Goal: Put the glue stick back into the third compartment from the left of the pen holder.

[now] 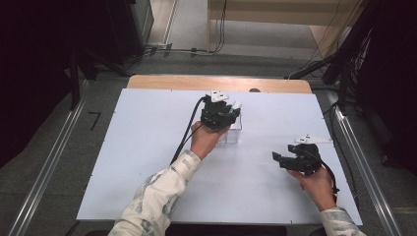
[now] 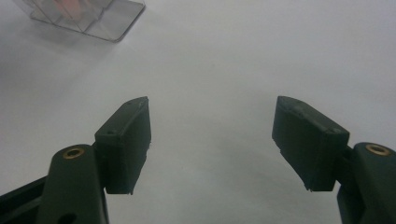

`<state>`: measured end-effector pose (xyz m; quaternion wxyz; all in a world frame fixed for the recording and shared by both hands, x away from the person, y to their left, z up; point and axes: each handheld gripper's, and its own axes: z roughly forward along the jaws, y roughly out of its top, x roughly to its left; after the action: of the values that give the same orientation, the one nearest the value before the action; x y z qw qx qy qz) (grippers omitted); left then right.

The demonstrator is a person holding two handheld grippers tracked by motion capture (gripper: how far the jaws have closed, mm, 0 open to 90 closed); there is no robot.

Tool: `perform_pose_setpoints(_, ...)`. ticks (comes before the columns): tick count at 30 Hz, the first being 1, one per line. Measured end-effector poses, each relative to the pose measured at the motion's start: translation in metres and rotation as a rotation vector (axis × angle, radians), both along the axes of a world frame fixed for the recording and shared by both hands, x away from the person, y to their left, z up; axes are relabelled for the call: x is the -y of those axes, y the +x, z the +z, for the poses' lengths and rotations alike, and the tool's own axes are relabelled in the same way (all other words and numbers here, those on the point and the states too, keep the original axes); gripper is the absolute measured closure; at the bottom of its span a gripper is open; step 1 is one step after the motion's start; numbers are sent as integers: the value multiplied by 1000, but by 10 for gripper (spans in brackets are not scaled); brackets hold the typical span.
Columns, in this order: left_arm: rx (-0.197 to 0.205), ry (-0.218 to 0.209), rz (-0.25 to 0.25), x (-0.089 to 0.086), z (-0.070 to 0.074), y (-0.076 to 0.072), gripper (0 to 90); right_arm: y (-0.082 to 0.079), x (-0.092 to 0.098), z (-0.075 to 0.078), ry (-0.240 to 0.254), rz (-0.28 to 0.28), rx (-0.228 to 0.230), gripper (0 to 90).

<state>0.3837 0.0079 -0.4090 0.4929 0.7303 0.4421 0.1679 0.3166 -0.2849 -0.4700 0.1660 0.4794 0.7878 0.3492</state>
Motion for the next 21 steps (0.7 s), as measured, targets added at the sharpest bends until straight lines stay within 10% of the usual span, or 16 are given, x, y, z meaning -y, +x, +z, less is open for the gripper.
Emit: perform_pose_setpoints(21, 5, 5, 16, 18, -2, 14, 655, 0, 1, 0, 4, 2, -2, 268)
